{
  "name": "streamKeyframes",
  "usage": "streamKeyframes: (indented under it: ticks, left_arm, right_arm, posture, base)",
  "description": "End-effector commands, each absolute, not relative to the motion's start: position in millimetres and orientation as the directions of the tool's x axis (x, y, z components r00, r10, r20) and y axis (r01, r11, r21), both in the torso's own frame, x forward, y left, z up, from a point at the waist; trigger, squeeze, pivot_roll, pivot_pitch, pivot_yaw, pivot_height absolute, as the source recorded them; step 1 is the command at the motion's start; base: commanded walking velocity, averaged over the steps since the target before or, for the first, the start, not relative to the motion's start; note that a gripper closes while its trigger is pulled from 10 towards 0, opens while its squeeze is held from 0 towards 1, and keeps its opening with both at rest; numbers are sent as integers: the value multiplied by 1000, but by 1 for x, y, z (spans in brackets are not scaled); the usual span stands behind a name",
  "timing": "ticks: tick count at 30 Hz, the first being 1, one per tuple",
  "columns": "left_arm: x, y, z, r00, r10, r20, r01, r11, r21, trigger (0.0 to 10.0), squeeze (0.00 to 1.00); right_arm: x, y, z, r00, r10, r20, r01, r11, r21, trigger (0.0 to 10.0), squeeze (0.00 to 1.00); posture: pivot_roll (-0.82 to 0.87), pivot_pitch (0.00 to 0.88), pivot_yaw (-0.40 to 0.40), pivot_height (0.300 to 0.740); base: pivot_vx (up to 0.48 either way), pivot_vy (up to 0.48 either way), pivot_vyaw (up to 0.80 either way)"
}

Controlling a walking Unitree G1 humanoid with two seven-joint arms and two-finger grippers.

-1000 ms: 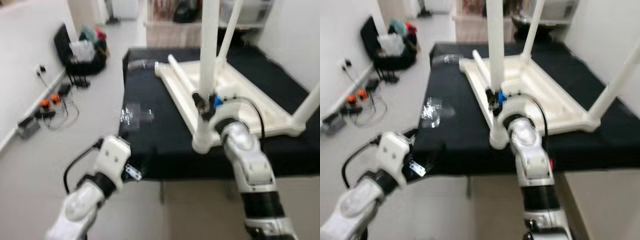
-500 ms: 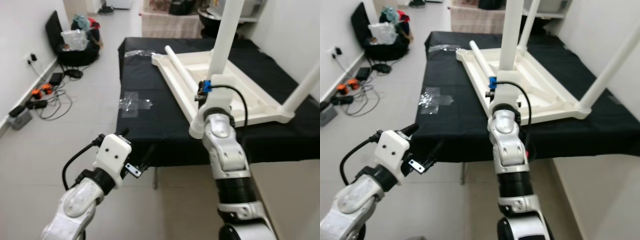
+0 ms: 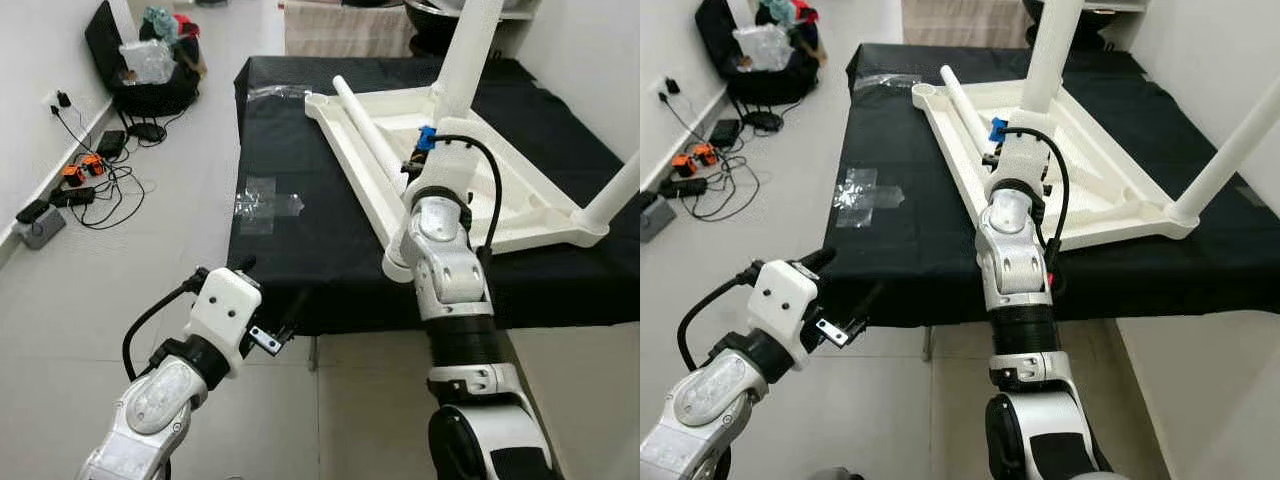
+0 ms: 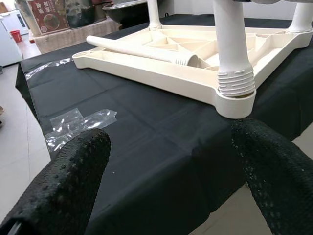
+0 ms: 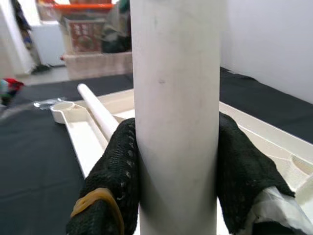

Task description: Building children table

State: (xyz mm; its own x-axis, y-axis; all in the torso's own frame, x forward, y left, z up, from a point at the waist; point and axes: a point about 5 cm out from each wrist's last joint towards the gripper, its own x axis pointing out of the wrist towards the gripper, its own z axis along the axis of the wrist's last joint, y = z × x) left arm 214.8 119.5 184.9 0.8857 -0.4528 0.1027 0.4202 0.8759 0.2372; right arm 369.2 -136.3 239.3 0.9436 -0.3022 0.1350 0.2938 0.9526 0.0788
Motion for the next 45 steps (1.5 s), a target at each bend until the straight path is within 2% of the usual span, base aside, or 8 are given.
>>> streamKeyframes:
  ticks: [1,11,16,31,32,33,44,45]
  left_arm:
    - [213,118,184,884,-459,94,427,872,240,10000,0]
    - [214,119,185,883,-460,94,428,870,244,10000,0]
    - [214,119,185,883,-461,93,428,870,245,10000,0]
    - [227,123,186,910,-409,61,386,893,231,10000,0]
    - [231,124,187,911,-408,57,386,893,231,10000,31]
    - [236,125,189,905,-421,57,399,887,232,10000,1000]
    - [274,122,205,874,-484,43,460,854,244,10000,1000]
    - [280,118,207,870,-492,39,468,847,253,10000,0]
  right_arm:
    - [369,-141,209,961,-275,16,271,955,121,0,0]
    - [370,-161,241,966,-1,258,-69,963,259,0,0]
    - [371,-165,244,960,16,279,-93,960,264,0,0]
    - [364,-176,304,802,217,557,-428,859,281,0,0]
    - [359,-167,308,764,286,578,-504,824,259,0,0]
    - [353,-158,309,726,358,587,-577,781,238,0,0]
    - [337,-128,286,634,528,565,-731,648,213,0,0]
    - [334,-124,284,623,544,562,-744,633,213,0,0]
  posture:
    - [79,79,-64,740]
    - [73,85,-54,740]
    - [73,85,-54,740]
    - [70,57,-44,740]
    - [68,47,-44,740]
    - [68,47,-44,740]
    - [66,42,-41,740]
    - [67,45,-38,740]
  base:
    - [0,0,0]
    - [0,0,0]
    - [0,0,0]
    - [0,0,0]
    - [0,0,0]
    - [0,0,0]
    - [0,0,0]
    - [0,0,0]
